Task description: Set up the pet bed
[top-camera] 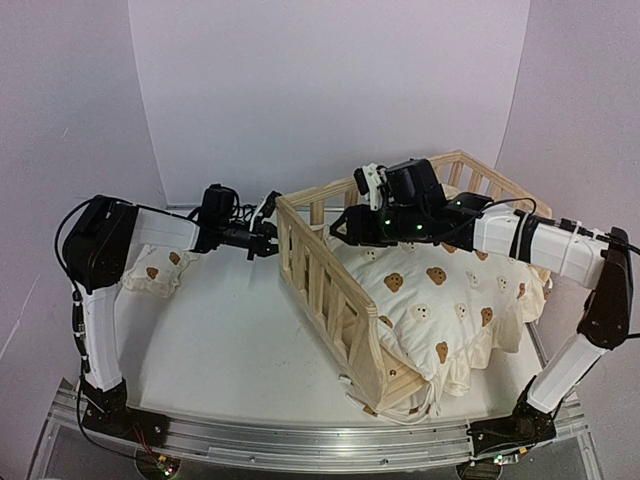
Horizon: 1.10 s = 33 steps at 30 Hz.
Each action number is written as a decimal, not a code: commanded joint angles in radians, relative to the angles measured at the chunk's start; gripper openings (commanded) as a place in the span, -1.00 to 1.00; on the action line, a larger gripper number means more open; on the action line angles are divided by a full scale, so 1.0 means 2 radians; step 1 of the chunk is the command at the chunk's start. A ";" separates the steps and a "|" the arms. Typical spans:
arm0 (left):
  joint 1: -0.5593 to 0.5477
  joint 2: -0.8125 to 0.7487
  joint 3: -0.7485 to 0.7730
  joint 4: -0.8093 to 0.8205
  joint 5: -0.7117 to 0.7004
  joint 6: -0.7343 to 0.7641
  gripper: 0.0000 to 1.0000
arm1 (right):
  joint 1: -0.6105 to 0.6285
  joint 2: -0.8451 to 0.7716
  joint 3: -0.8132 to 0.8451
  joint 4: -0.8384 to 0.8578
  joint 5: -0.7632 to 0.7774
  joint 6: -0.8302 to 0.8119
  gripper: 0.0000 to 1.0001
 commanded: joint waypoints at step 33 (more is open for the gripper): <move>0.018 -0.070 -0.049 0.007 0.049 -0.115 -1.00 | -0.033 0.157 0.055 0.154 -0.184 -0.316 0.03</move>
